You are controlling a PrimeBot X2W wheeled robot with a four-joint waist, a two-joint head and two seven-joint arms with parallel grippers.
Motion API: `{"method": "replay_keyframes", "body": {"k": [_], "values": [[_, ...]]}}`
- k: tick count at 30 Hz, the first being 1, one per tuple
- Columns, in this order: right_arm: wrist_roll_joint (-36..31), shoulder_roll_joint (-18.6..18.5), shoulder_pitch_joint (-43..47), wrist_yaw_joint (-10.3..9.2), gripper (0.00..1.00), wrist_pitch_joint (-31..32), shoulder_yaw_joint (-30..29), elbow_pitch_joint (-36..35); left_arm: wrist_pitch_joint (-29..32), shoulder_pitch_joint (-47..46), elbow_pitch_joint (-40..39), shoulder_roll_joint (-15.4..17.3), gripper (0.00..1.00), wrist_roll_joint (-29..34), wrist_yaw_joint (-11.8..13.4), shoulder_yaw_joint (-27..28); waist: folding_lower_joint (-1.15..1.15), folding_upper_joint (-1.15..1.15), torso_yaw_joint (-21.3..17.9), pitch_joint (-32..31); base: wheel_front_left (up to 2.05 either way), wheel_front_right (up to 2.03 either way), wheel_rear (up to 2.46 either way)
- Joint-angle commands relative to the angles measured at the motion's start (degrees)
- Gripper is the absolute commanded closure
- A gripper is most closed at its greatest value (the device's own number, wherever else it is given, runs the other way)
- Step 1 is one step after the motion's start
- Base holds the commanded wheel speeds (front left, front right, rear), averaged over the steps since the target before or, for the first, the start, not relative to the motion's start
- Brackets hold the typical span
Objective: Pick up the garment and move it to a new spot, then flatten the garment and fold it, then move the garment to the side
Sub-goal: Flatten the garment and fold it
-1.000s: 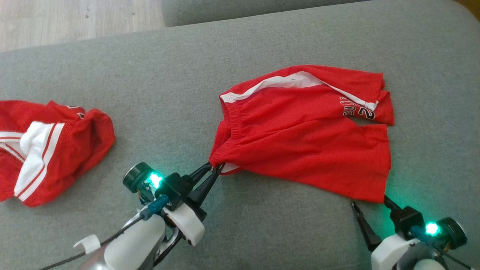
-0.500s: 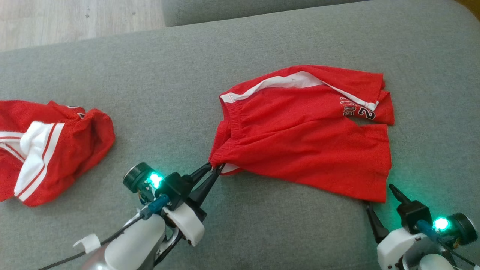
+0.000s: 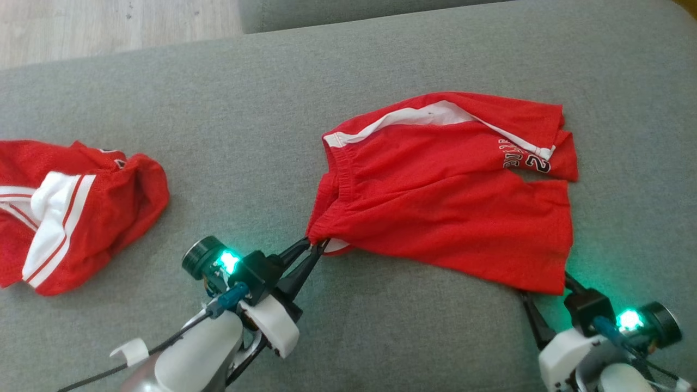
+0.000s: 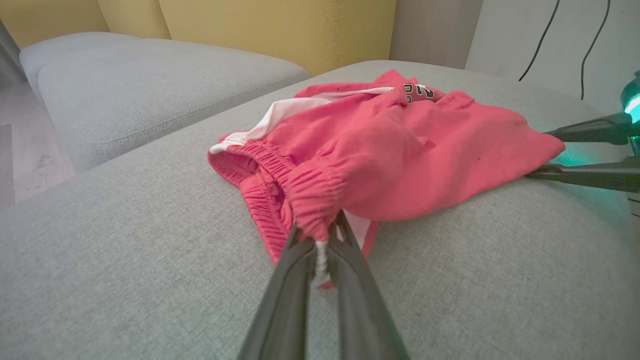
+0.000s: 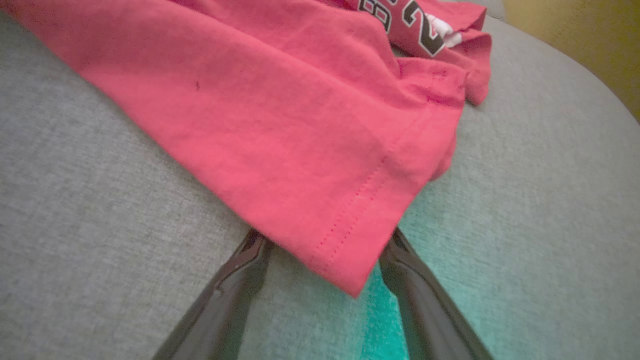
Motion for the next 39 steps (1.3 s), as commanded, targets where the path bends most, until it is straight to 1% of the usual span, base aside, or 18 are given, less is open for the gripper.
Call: {"method": "replay_keyframes", "body": {"k": [1,6,11,18,24,28,32,39], "values": [[0.39,-1.00,-1.62,-0.05,1.00,0.59,2.15,-0.03,-0.54,-3.00,-1.03,0.88,1.00,0.14,-0.21,2.42,0.00,0.00,0.07,0.13,0.00,0.00,0.00],[2.71,-1.53,-2.92,-0.05,1.00,0.87,2.59,-0.29,-0.54,-3.03,-0.95,1.12,1.00,0.12,-0.29,2.51,0.00,0.00,0.06,0.04,0.00,0.00,0.00],[6.90,-2.25,-4.52,-0.05,1.00,0.27,1.75,-2.91,-0.55,-3.12,-1.32,1.79,1.00,0.19,-0.34,3.00,0.00,0.00,-0.02,-0.85,0.00,0.00,0.00],[14.92,-4.07,-8.17,-0.05,1.00,1.08,0.64,-10.56,-0.55,-4.05,-2.96,3.40,1.00,0.58,0.04,4.41,0.00,0.00,-0.11,-2.76,0.00,0.00,0.00],[19.99,-6.22,-12.16,-0.05,1.00,3.34,-0.01,-18.05,-0.37,-6.51,-5.36,5.08,1.00,0.69,0.40,5.63,0.00,0.00,-0.11,-4.35,0.00,0.00,0.00],[21.14,-7.31,-14.29,-0.05,1.00,4.78,0.02,-21.86,0.33,-8.26,-7.97,6.31,1.00,-0.01,1.03,7.19,0.00,0.00,-0.27,-5.43,0.00,0.00,0.00],[22.23,-7.43,-15.32,-0.05,1.00,6.30,-0.22,-24.98,1.01,-9.20,-11.50,7.67,1.00,-1.58,2.15,9.53,0.00,0.00,-0.61,-6.66,0.00,0.00,0.00],[24.21,-6.76,-13.23,-0.05,1.00,10.21,-0.64,-31.81,4.14,-7.05,-21.11,10.88,1.00,-3.47,4.57,11.62,0.00,0.00,-1.35,-8.14,0.00,0.00,0.00]]}}
